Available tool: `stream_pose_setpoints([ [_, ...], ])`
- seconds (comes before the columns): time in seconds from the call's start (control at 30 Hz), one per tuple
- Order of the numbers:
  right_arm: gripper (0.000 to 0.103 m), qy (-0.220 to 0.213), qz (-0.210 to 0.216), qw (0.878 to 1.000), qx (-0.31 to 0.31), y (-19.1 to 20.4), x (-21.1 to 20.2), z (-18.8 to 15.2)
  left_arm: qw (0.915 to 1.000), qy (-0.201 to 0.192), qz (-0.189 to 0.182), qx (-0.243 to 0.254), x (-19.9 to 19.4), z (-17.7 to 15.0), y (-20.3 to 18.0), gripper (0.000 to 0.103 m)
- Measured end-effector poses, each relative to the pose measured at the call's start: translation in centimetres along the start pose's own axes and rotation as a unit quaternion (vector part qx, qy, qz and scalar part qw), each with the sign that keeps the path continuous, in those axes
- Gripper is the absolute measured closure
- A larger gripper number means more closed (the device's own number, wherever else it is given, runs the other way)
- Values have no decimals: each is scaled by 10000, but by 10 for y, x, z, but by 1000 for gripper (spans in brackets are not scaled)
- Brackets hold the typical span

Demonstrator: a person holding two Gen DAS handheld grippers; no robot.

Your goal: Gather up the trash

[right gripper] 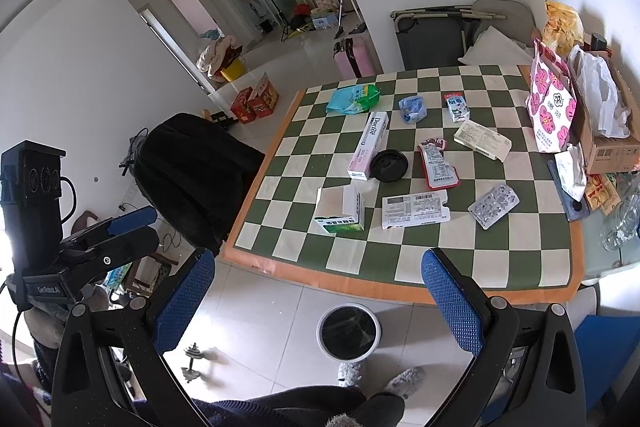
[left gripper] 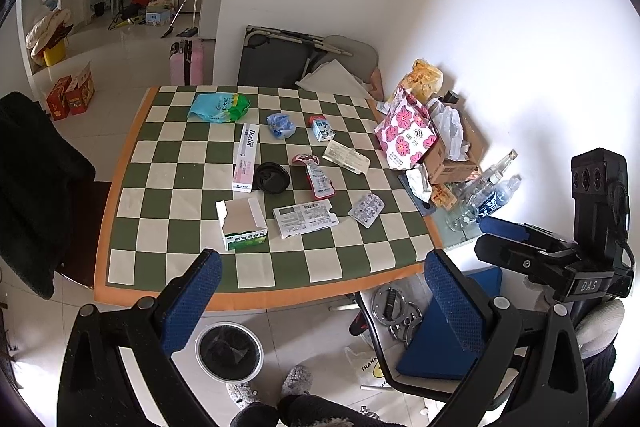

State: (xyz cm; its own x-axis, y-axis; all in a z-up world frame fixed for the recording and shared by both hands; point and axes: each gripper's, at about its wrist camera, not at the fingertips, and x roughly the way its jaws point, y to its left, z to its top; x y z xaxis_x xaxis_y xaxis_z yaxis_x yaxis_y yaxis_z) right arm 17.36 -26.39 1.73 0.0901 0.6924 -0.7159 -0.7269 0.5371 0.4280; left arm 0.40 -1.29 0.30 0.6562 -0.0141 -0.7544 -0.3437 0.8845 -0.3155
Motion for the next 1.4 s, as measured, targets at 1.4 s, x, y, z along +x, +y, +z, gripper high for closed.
stream_pose_setpoints([
  [1.4,0,8,10,10000,-1,1,-1,-3,10000,-22,-7,0,-1,-3,1,0],
])
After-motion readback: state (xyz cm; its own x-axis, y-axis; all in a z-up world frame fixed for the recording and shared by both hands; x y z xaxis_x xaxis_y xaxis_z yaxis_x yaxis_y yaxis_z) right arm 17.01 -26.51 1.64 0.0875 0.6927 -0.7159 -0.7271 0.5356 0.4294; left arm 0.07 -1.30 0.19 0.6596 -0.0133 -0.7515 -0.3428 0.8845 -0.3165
